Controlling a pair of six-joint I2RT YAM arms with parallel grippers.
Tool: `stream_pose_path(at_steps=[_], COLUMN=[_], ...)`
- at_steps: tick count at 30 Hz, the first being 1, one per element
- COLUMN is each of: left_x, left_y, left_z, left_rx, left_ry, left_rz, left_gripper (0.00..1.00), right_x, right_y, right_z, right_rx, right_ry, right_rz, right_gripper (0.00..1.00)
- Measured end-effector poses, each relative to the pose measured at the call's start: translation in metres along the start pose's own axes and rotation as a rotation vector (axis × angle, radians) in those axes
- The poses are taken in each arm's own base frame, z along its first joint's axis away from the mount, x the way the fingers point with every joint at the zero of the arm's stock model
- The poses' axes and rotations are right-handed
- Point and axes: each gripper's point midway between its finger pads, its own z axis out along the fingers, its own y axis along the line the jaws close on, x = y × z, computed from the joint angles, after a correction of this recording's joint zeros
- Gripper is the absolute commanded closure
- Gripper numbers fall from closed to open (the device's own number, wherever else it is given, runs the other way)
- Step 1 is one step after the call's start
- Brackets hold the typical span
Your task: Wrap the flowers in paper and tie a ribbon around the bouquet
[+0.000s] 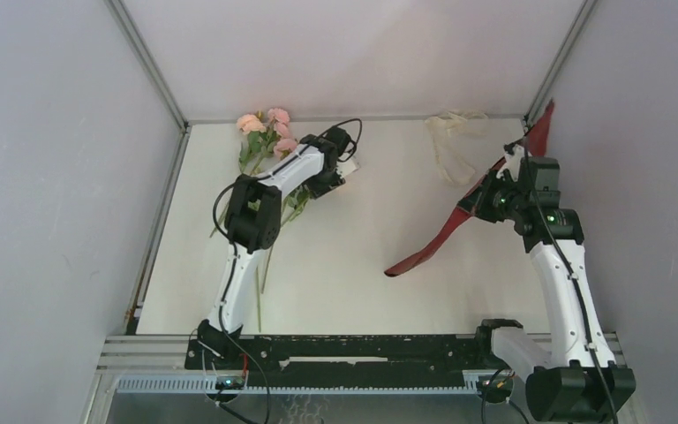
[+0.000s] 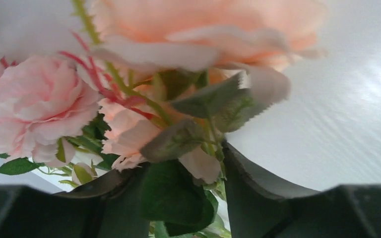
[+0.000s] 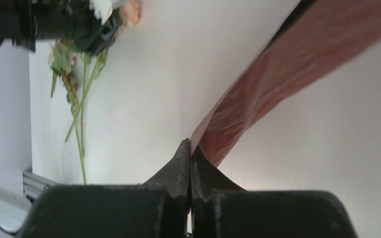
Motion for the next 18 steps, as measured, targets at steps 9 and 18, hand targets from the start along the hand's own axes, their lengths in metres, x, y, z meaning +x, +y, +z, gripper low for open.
stream_pose_path(at_steps=[9,18], left_x=[0.061,0.098], left_y=[0.088,0.102], left_z=[0.02,-0.003], left_rx=[-0.072,0.061], left_ry=[0.035,-0.073], left_rz=[-0.336,-0.542], left_gripper=[0.56,0.21], right_x=[0.038,0.056], right_y=[0.106,0.201], right_z=[0.014,0.042], right_rx=[-0.246,-0.37], right_ry=[0.173,0.201], right_rz=[-0.286,-0.445], right_gripper=[1.0,1.0])
